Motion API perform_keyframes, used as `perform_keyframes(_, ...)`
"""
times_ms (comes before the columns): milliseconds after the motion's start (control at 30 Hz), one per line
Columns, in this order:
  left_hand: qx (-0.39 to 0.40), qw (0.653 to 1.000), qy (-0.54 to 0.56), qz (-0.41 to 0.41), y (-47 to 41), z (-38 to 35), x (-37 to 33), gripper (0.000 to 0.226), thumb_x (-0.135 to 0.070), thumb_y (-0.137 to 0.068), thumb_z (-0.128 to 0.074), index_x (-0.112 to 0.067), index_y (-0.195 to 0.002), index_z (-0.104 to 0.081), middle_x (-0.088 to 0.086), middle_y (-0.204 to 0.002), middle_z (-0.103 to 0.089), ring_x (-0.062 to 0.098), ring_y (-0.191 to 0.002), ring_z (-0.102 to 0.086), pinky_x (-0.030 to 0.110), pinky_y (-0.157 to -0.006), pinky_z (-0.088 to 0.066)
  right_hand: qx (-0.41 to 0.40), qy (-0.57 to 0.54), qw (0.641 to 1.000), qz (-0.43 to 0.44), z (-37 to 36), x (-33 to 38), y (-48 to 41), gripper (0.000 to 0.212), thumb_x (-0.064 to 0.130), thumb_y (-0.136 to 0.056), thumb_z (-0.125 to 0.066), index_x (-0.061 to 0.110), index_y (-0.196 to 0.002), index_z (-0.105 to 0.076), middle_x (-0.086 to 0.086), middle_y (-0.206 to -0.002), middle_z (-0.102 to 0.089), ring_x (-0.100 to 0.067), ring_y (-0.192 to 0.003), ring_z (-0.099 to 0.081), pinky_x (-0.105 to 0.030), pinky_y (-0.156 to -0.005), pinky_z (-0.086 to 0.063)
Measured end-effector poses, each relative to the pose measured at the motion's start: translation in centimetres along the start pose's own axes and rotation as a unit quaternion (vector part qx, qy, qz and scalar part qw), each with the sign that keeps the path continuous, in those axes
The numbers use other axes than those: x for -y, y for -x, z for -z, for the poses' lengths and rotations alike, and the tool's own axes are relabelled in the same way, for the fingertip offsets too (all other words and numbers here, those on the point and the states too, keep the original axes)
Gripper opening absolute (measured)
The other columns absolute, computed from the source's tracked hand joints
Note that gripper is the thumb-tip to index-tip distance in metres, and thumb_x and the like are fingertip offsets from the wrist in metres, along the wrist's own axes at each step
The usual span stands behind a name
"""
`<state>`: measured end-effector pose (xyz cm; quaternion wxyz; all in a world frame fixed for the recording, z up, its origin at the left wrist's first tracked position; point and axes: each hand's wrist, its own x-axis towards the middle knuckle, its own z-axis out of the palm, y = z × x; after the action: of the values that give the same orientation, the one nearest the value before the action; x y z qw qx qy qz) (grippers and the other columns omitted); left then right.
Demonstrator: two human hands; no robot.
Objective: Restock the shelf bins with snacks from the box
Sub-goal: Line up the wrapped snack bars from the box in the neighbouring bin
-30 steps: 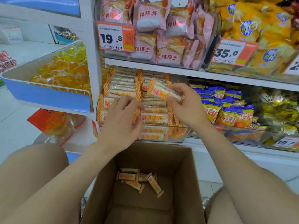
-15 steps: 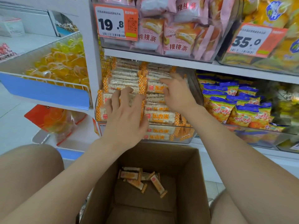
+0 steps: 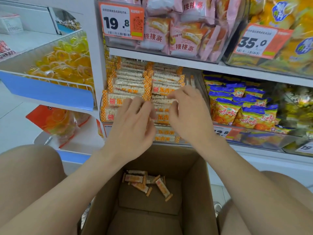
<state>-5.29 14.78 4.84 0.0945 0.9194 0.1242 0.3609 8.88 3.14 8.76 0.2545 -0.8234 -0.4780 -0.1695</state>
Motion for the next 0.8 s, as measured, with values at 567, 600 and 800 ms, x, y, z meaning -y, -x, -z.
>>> perform_keyframes(567, 0.516, 0.821, 0.036, 0.243, 14.1, -15.4, 5.6, 0.032, -0.022, -0.102, -0.057, -0.026, -0.133, -0.063, 0.001, -0.131, -0.063, 0.02, -0.114, -0.063, 0.039, -0.097, -0.056, 0.545, 0.012, 0.811, -0.213, -15.6, -6.6, 18.3, 0.026, 0.019, -0.1, -0.053, 0.016, -0.124, -0.062, -0.007, -0.113, -0.062, -0.025, -0.092, -0.062, -0.039, -0.079, -0.057)
perform_keyframes(600, 0.519, 0.817, 0.014, 0.25, 15.2, -16.6, 6.1, 0.033, -0.023, -0.101, -0.057, -0.024, -0.134, -0.062, 0.003, -0.135, -0.061, 0.024, -0.117, -0.061, 0.041, -0.099, -0.055, 0.556, 0.018, 0.801, -0.221, -16.8, -7.1, 19.2, 0.028, 0.02, -0.102, -0.053, 0.016, -0.129, -0.059, -0.008, -0.12, -0.06, -0.025, -0.097, -0.061, -0.038, -0.08, -0.054)
perform_keyframes(800, 0.54, 0.771, 0.006, 0.338, 20.7, -23.0, 8.7, 0.051, -0.015, -0.1, -0.054, -0.019, -0.151, -0.046, 0.009, -0.16, -0.038, 0.034, -0.141, -0.046, 0.044, -0.113, -0.044, 0.574, 0.013, 0.777, -0.259, -23.4, -8.6, 21.4, 0.039, 0.02, -0.103, -0.055, 0.015, -0.141, -0.054, -0.012, -0.139, -0.055, -0.032, -0.118, -0.061, -0.039, -0.092, -0.055)
